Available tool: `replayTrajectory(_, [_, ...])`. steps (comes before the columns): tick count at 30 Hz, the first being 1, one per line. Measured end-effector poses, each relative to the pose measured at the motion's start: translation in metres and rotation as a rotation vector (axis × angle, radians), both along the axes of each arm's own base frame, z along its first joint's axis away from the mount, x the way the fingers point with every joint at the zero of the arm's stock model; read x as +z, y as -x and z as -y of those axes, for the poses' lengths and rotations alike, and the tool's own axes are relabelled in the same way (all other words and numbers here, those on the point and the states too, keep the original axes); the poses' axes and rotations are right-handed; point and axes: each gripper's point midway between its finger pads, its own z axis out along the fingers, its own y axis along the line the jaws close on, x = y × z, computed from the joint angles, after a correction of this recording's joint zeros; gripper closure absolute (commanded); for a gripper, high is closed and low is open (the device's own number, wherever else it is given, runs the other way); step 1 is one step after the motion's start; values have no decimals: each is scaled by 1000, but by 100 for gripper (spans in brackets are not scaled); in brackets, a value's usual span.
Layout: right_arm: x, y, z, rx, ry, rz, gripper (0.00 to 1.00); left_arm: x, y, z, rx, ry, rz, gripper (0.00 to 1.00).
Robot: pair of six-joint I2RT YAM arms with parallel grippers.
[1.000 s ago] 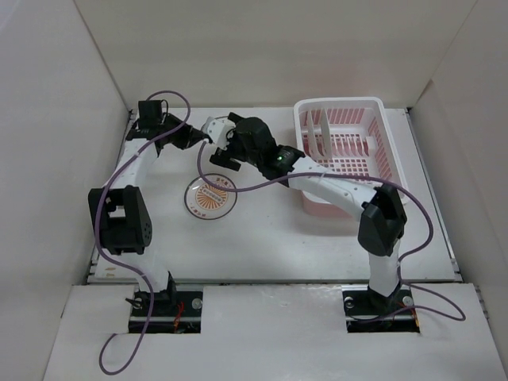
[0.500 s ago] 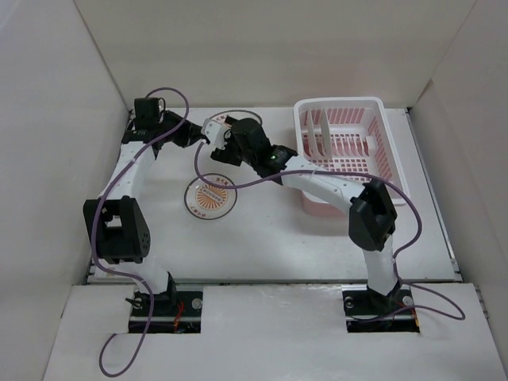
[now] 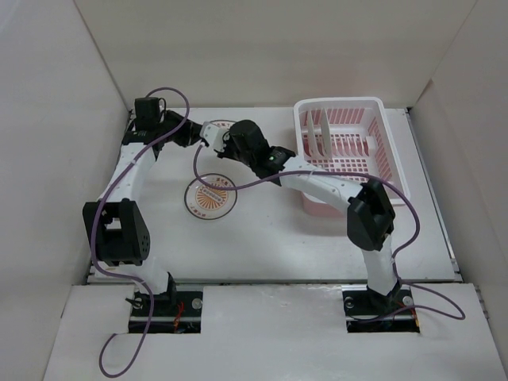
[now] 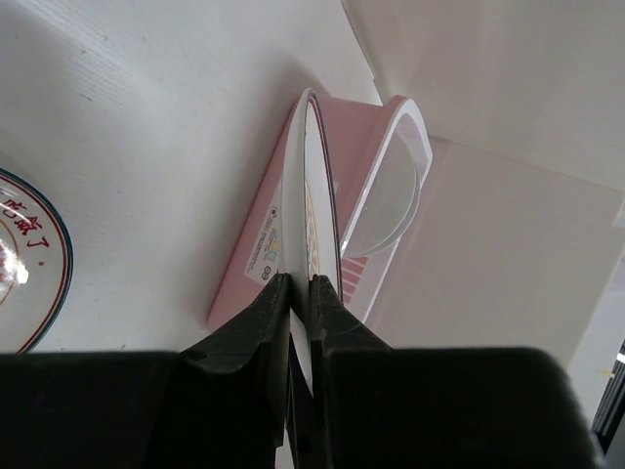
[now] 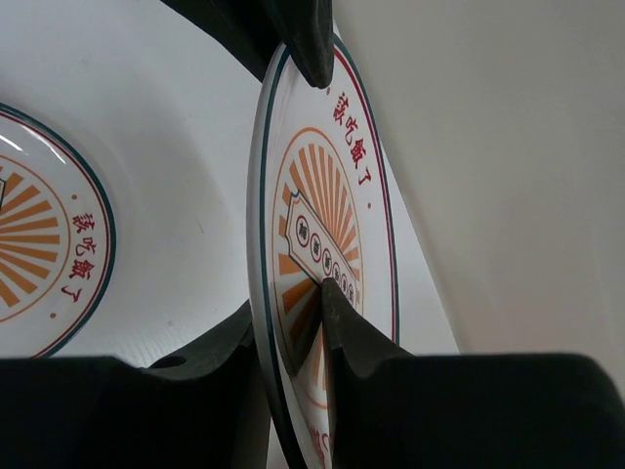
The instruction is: Load the plates into the dish rack
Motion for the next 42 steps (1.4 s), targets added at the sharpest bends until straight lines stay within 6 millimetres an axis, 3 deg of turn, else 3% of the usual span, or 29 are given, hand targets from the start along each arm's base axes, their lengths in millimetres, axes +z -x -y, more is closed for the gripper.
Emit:
replayTrajectory(2, [-1,0,0,0,1,-2,100,-1,0,0,0,1,-1,100])
replayTrajectory(4, [-1,0,0,-2,-1,-1,100,1,0,1,-7,5,6,84])
replayTrajectory(6, [0,0,0,-7,-15,-4,100,6,-3,3,-31,22,39,57])
replayTrajectory(7, [-1,0,-1,-14,-27,-13,100,12,-4,6,-54,37,67,28])
replayTrajectory(8, [-1,0,0,-19,-27,-13,100,18,-5,9,-76,54,94,20])
replayTrajectory(13, [0,-4,6,-60,-46,-18,100,59,-6,27,-189,161,255,0])
replayTrajectory(18, [12,-8,25,-121,-112,-39,100,80,-6,30,-230,190,345,0])
replayTrajectory(21, [36,-14,49,-179,-200,-47,100,81,-7,23,-225,189,355,0])
replayTrajectory(26, [106,-27,121,-336,-426,-13,100,72,-15,-6,-168,151,365,0])
replayTrajectory(30, [171,-22,198,-480,-644,53,100,40,-22,-19,-130,116,314,0])
replayTrajectory(34, [215,-9,266,-588,-812,141,99,1,-27,-10,-132,77,237,0])
replayTrajectory(37, [221,-8,299,-652,-866,171,99,-12,-26,8,-165,57,218,0])
replayTrajectory(42, [186,-21,331,-734,-871,119,98,-13,-17,43,-260,20,265,0])
